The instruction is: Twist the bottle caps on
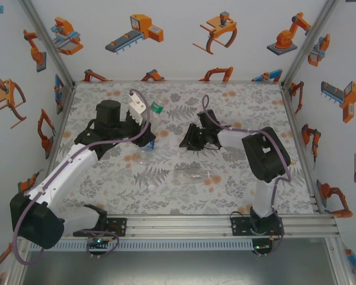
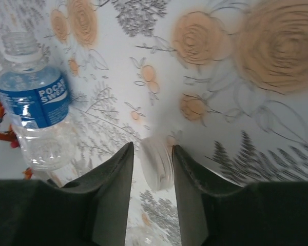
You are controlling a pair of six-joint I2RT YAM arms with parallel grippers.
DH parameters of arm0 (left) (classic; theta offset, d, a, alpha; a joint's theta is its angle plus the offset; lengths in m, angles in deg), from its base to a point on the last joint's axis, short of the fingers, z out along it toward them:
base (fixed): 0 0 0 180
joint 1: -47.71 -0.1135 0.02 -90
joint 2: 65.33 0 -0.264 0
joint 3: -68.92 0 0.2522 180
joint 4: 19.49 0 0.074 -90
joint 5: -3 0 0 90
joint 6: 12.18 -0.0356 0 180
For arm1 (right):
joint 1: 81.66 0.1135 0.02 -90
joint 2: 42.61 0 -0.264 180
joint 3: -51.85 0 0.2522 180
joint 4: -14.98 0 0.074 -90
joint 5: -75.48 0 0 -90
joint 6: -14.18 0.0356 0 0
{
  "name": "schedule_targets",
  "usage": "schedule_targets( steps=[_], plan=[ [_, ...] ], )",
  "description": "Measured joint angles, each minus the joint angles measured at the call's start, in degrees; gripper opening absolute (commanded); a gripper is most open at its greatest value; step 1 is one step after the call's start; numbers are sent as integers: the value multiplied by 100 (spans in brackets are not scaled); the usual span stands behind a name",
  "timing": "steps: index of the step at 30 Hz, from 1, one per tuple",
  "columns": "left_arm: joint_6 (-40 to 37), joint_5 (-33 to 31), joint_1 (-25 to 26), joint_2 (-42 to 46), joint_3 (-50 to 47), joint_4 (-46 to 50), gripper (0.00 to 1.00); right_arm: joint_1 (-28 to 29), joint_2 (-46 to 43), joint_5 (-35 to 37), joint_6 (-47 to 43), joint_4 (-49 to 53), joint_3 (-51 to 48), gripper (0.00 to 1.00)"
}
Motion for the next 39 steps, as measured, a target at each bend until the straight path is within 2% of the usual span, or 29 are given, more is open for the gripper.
schedule_targets(
  steps=[9, 14, 20, 23, 26, 39],
  plan=[
    [15, 7, -2, -37, 0, -2, 0, 33, -474, 1366, -957, 1958, 426, 48],
    [22, -225, -17, -28, 0, -4, 0, 428, -439, 2037, -1432, 2667, 1220, 51],
    [74, -881, -33, 175, -74, -155, 0, 949, -46, 2415, -1777, 2938, 1965, 54],
    [83, -1193, -39, 363, -166, -247, 0, 1095, 315, 2529, -1884, 3128, 2286, 59],
    [83, -1419, -44, 516, -234, -313, 0, 1220, 645, 2691, -1976, 3344, 2546, 59],
    [83, -1596, -68, 564, -238, -348, 0, 1370, 826, 2817, -1908, 3467, 2583, 54]
  ],
)
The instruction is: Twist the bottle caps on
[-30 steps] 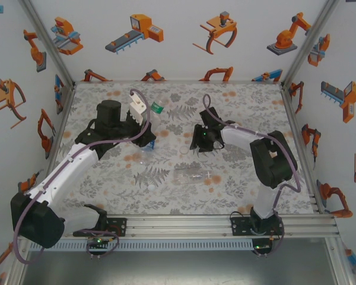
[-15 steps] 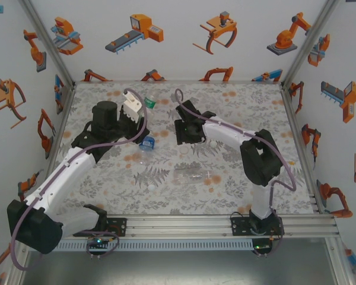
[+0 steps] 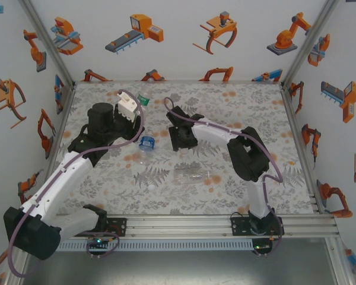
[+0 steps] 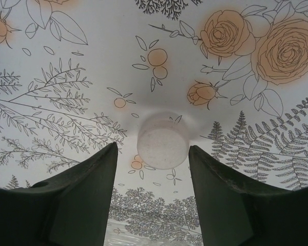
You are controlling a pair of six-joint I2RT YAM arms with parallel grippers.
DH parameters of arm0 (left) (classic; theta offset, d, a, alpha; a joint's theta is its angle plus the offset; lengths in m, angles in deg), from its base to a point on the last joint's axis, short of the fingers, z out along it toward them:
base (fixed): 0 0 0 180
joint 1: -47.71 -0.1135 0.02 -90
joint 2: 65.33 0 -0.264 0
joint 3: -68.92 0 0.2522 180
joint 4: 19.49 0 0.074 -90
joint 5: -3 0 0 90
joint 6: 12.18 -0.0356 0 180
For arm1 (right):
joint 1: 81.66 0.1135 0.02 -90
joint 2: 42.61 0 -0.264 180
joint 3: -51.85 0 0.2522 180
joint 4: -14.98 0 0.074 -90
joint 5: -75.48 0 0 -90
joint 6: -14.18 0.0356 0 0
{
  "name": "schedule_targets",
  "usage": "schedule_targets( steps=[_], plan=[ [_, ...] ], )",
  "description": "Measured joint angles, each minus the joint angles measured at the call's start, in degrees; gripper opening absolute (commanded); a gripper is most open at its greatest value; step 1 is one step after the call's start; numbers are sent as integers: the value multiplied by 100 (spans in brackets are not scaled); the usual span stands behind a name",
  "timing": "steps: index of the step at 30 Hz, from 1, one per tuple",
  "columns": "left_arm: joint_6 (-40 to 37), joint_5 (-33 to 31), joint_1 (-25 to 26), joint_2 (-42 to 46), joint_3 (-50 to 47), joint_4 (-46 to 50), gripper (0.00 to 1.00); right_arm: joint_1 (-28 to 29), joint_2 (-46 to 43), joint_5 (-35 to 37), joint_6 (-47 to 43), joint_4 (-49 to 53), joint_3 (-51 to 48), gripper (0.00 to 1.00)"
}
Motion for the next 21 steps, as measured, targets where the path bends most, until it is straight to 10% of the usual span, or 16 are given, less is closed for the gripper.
schedule_targets(
  steps=[21],
  plan=[
    [0, 0, 0, -7, 0, 0, 0, -2, 9, 2, 205, -13, -92, 50]
  ],
)
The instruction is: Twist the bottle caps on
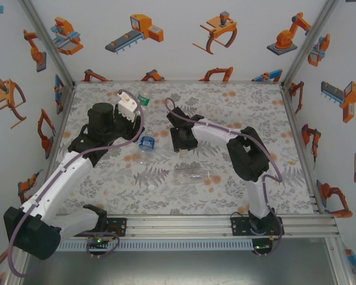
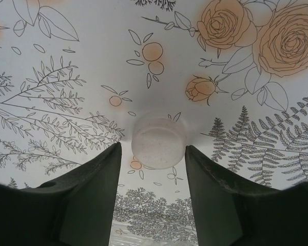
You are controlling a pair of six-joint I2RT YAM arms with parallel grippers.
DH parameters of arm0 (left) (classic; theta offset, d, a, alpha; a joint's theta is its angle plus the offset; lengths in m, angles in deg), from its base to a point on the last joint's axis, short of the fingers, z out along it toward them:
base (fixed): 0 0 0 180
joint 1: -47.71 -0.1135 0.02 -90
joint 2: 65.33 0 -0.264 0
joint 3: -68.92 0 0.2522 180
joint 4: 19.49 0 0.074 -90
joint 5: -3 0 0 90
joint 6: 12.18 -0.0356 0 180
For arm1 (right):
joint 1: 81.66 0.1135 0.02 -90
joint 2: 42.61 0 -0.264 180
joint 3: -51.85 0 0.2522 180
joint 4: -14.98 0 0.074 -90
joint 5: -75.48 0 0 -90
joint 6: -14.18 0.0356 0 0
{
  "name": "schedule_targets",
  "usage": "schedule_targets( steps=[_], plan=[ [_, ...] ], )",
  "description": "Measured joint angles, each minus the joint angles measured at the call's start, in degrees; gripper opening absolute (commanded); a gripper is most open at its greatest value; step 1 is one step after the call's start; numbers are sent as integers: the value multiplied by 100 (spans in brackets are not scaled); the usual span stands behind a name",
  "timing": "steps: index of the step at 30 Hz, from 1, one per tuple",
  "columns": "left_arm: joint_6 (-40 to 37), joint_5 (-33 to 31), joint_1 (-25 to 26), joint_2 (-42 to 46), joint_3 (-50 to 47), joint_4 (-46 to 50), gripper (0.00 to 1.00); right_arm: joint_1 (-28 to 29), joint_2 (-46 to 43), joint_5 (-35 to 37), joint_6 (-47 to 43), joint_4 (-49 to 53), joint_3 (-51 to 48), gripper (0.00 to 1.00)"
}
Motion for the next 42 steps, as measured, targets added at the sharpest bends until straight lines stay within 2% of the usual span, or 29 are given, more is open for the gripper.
schedule_targets(
  steps=[29, 42],
  plan=[
    [0, 0, -2, 0, 0, 0, 0, -63, 85, -20, 70, -146, -15, 46],
    [-2, 63, -2, -11, 0, 2, 0, -63, -2, 0, 48, -212, -129, 41]
  ],
)
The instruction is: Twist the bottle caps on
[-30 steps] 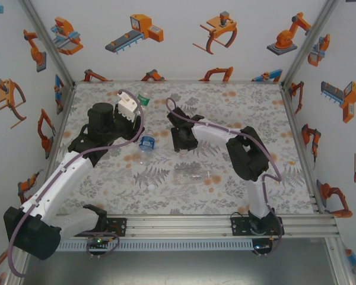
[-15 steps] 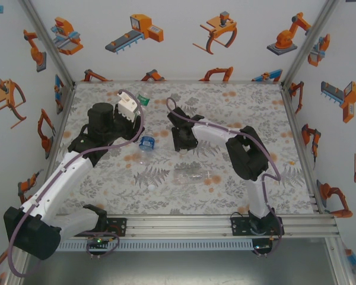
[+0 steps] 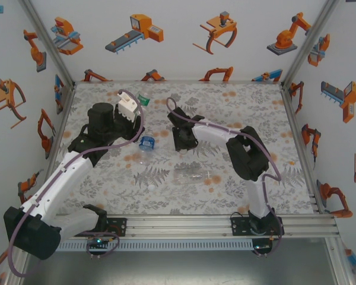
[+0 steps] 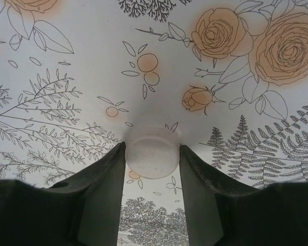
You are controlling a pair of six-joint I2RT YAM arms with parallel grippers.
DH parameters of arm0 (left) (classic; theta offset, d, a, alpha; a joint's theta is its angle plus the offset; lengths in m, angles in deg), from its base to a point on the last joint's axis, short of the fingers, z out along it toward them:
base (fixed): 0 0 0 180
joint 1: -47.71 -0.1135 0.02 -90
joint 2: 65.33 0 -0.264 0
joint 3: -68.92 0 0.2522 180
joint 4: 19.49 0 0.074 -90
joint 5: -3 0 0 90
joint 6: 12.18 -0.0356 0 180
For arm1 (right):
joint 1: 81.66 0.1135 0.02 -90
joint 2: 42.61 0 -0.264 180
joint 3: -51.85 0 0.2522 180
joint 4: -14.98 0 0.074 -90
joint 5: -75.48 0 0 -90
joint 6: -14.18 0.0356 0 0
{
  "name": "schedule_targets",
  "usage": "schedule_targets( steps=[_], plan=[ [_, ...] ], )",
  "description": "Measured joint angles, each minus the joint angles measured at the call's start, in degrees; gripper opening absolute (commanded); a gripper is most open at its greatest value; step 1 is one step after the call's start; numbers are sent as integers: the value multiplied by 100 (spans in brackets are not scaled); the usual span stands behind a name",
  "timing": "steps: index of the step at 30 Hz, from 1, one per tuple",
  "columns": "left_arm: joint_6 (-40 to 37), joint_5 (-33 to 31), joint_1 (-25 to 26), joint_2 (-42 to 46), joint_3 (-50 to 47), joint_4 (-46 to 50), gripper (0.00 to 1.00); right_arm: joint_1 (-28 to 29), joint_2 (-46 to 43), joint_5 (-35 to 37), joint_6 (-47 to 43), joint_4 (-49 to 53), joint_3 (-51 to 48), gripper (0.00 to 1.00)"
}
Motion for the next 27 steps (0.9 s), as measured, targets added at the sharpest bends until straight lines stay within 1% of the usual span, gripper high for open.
schedule_targets(
  steps=[3, 6, 14, 17, 19, 21, 24, 27],
  plan=[
    [-4, 192, 0, -31, 0, 0, 0, -11, -262, 0, -96, -48, -280, 41],
    [-37, 535, 0, -103, 0, 0, 0, -72, -848, -79, -278, -181, -678, 41],
    [-472, 1589, 57, -181, -153, -83, 0, -424, -2909, -713, -1023, -728, -1307, 37],
    [-721, 1816, 166, -181, -160, -74, 0, -487, -3617, -1023, -1473, -855, -1499, 35],
    [-946, 1917, 273, -181, -140, 17, 0, -498, -4011, -1241, -1812, -850, -1563, 34],
    [-1266, 1956, 463, -188, -55, 267, 0, -501, -4341, -1453, -2140, -833, -1565, 30],
    [-1770, 1934, 885, -188, 131, 597, 0, -501, -4835, -1768, -2640, -785, -1565, 23],
    [-2127, 1963, 1182, -188, 299, 815, 0, -501, -5333, -2179, -3206, -745, -1582, 19]
  ],
)
